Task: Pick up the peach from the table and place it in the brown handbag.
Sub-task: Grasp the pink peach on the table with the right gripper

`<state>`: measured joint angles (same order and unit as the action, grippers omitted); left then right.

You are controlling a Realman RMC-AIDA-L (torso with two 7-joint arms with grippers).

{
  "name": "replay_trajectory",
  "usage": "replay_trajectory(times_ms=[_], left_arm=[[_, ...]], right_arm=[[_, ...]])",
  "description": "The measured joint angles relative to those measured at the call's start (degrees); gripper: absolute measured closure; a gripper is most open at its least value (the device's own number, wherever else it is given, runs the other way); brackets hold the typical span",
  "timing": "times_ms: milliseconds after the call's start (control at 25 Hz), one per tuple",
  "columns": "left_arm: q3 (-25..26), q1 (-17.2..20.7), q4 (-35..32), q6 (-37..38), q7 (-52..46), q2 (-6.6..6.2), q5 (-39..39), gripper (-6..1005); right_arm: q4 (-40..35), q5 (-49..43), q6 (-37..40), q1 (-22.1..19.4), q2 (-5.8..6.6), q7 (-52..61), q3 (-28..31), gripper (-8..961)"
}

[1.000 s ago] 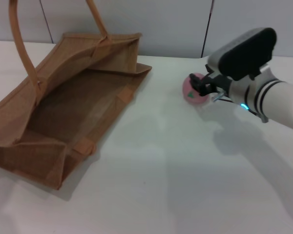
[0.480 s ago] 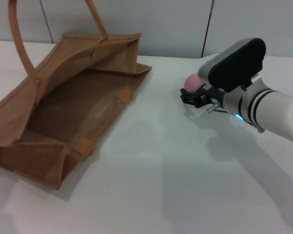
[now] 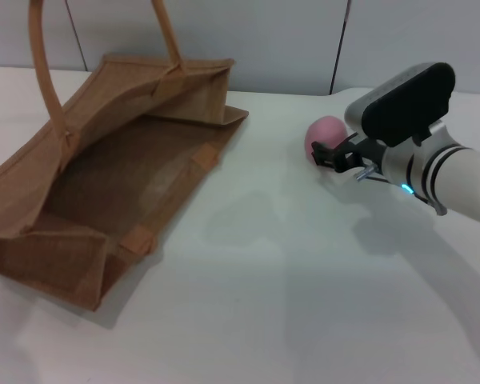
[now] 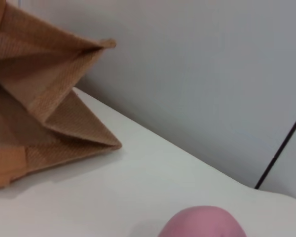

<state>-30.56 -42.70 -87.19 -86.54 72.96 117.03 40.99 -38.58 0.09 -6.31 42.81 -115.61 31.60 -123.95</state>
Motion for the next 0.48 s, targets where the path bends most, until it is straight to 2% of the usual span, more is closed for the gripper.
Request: replay_trajectory(times_ms=[480], left_arm=[[-0.21, -0.93, -0.25, -0.11, -0.29, 0.13, 0.23, 893]], right_arm=[[3.28, 0.0, 3.75, 0.62, -0.11, 0.66, 0.52, 127]])
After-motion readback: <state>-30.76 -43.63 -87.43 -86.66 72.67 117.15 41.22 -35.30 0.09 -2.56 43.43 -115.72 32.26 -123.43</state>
